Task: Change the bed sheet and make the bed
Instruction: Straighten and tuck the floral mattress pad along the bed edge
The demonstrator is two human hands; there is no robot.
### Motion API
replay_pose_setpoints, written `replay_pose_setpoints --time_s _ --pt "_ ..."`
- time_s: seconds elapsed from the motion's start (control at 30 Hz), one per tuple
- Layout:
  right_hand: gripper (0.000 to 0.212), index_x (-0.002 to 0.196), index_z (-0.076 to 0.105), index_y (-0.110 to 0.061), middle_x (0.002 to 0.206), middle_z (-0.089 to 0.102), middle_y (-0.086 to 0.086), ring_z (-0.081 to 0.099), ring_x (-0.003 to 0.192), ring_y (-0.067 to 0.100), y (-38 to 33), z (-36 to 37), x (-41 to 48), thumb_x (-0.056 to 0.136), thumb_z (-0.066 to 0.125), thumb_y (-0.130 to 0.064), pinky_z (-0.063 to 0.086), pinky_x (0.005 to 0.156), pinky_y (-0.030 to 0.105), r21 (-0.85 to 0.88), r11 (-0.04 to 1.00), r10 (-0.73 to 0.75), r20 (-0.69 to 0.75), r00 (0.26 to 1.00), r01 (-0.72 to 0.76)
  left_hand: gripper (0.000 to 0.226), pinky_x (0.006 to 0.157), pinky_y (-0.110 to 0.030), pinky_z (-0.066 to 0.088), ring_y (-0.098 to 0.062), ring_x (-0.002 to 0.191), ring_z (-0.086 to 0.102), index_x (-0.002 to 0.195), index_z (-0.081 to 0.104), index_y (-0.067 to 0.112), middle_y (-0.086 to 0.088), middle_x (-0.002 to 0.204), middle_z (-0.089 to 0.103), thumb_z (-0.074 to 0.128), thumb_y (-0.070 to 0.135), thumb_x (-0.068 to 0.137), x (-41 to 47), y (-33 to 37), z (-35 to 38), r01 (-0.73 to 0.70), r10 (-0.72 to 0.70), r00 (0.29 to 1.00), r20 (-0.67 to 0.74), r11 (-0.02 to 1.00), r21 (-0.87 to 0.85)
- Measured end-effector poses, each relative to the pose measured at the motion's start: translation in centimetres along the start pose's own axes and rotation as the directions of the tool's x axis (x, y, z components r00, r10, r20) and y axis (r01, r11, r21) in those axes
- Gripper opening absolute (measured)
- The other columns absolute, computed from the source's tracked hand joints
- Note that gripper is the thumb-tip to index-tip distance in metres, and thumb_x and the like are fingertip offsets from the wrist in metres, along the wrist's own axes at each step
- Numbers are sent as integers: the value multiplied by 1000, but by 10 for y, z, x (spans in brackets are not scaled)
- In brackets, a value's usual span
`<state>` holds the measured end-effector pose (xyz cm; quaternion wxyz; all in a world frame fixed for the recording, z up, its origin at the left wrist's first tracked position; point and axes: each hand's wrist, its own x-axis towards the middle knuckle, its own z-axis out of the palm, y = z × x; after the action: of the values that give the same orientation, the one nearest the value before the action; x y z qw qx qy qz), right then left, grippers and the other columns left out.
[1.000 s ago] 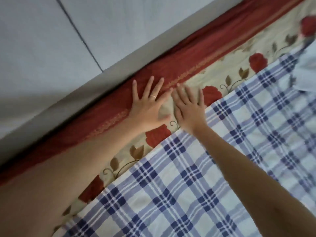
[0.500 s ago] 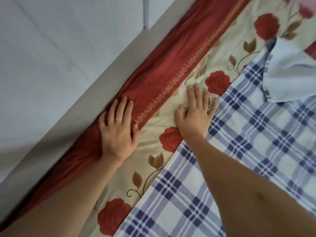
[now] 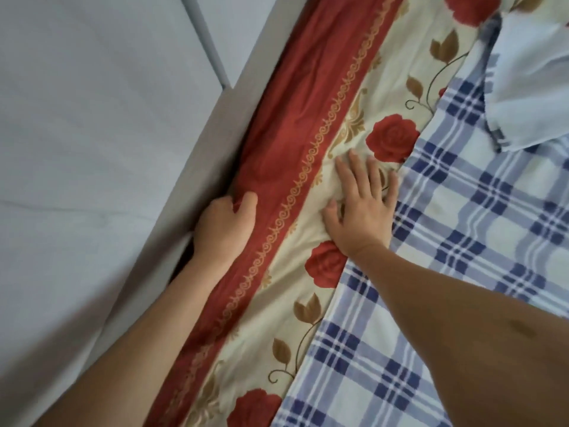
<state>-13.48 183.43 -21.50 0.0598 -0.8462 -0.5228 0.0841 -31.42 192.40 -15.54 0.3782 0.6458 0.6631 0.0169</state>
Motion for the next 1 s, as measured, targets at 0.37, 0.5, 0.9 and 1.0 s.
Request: replay_pose_setpoints --time_s 0.37,0.5,0.9,1.0 --pt "69 148 31 -22 157 25 -2 15 146 23 -1 -1 1 81 37 -40 2 117 52 31 1000 9 -34 999 -8 27 71 -26 56 -16 81 70 117 62 12 -4 92 73 53 25 95 3 7 -28 455 -161 879 450 568 -686" --pt "69 148 32 -22 156 26 -2 16 146 23 -1 -2 0 81 36 -39 1 117 52 39 999 9 -45 999 -7 22 86 -29 53 -16 90 69 105 65 11 -4 97 73 50 24 96 -3 -1 -33 406 -59 897 439 508 -760" --pt "69 147 32 -21 156 26 -2 17 146 22 0 -3 0 80 36 -38 1 118 51 37 999 9 -47 999 -7 36 84 -31 52 -18 87 69 97 71 12 -6 96 73 45 37 96 -10 7 -39 515 -85 846 527 389 -764" --pt "69 147 31 -21 156 26 -2 16 146 22 -1 -3 0 81 35 -38 2 118 51 32 999 4 -38 999 -3 42 87 -33 50 -19 89 69 95 72 12 -6 96 73 41 40 97 -14 1 -42 526 -105 845 524 328 -785"
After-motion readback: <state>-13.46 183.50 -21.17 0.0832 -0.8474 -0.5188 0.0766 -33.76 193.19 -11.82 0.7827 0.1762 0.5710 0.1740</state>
